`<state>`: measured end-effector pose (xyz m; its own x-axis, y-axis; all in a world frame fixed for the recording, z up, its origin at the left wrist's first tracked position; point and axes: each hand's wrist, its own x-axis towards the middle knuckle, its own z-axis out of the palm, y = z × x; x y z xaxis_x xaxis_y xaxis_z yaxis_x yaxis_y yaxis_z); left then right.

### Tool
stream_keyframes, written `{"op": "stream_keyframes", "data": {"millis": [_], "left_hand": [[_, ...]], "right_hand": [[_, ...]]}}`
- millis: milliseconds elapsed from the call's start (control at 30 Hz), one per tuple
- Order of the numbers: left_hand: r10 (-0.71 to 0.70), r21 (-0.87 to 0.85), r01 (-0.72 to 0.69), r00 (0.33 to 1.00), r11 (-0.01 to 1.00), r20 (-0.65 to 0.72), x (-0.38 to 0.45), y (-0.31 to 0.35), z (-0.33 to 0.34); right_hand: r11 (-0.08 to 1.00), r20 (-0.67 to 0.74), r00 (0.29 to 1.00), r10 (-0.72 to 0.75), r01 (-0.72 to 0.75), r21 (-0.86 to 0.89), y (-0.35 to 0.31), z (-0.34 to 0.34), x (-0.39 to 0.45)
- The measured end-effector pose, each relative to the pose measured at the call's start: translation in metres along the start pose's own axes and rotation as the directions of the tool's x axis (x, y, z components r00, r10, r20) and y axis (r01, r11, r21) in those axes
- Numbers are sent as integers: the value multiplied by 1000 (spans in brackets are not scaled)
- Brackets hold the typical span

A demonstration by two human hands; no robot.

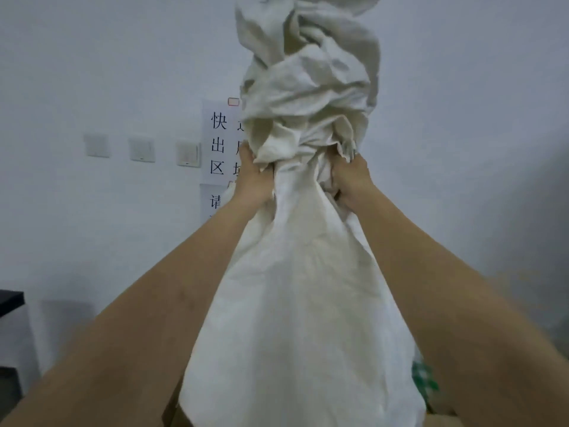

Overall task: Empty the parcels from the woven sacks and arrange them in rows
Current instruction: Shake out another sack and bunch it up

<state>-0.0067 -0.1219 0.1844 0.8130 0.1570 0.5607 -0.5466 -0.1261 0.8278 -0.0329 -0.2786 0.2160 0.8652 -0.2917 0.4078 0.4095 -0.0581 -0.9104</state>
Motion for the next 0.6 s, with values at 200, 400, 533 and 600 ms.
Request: {"op": "stream_keyframes", "data": {"millis": [200,400,533,600], "left_hand": [[14,7,-13,995,1000,-96,15,13,-19],[-129,30,130,991,991,-24,2,-7,-28],[-256,-16,256,966,966,24,-6,-19,-34],[-321,-2,321,946,947,38,-8,-22,-37]], "right_hand": [[945,91,983,-159,178,-274,-21,-14,19],[969,131,991,10,23,-247,18,-30,5],[931,233,970,-64,142,-335,42,-49,-2],[887,278,960,-23,148,-437,52,-58,-3]]}}
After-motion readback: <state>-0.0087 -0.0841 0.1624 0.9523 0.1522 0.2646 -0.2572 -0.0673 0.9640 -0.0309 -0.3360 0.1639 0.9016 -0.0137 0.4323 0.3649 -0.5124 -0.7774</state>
